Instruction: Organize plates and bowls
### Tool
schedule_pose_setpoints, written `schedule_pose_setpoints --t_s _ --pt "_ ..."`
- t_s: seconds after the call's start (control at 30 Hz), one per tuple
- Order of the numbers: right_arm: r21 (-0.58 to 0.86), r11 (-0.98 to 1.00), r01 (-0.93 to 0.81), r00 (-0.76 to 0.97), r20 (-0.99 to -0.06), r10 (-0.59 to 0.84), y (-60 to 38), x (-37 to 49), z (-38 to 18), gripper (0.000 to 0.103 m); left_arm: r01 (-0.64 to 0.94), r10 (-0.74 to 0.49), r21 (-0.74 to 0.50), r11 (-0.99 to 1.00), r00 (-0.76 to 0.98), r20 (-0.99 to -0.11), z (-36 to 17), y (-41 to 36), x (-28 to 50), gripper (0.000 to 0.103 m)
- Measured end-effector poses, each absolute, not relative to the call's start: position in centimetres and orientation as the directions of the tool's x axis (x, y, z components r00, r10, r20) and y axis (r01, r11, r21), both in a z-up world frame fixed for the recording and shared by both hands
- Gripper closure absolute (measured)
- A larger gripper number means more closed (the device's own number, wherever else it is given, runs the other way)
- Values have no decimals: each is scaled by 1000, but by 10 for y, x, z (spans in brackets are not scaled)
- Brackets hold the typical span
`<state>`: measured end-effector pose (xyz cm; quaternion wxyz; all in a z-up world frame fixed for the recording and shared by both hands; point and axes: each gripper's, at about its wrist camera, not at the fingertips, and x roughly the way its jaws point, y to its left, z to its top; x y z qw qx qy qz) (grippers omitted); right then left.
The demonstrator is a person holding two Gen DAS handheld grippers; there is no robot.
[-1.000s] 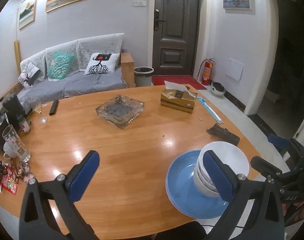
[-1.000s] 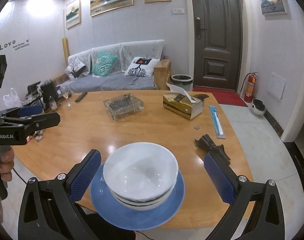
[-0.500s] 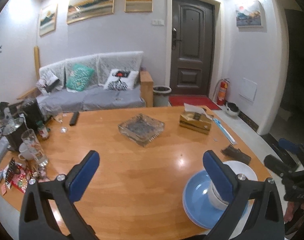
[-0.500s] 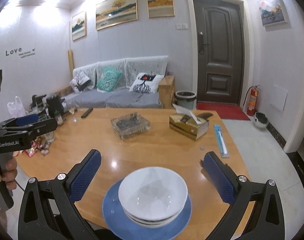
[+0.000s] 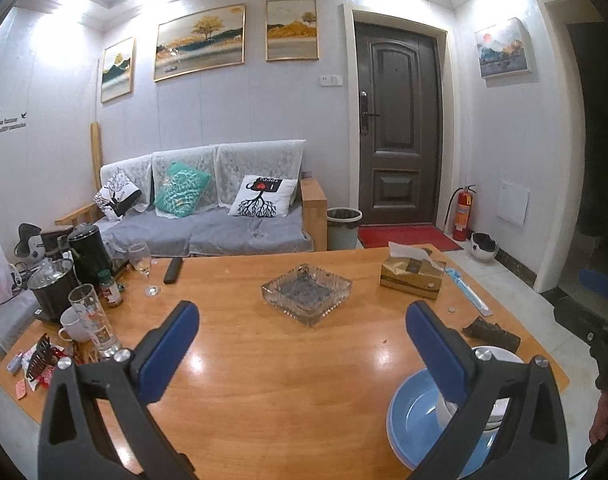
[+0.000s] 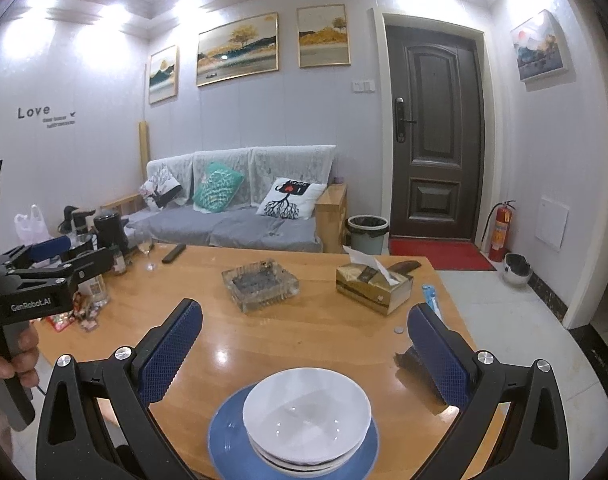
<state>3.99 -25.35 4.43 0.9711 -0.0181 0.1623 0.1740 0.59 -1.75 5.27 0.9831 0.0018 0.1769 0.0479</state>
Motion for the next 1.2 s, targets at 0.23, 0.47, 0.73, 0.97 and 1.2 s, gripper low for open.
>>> schedule_pose_setpoints --t_s 0.23,0.47,0.73,0.97,1.2 --pt "19 938 -345 888 -319 333 -252 39 44 1 -101 101 20 995 934 -344 53 -16 4 1" --pt "19 938 -346 887 -319 333 -252 39 44 1 -108 107 16 994 933 -343 54 -17 4 1" --pt "20 938 -345 887 -319 333 -252 39 44 1 -109 108 14 994 933 -342 53 -17 4 1" --pt "21 938 -345 887 -320 333 -252 39 44 1 -113 110 13 994 932 -345 52 -17 4 1" --pt "19 938 -345 886 -323 332 -252 39 44 1 -119 113 5 993 931 -349 49 -15 5 1"
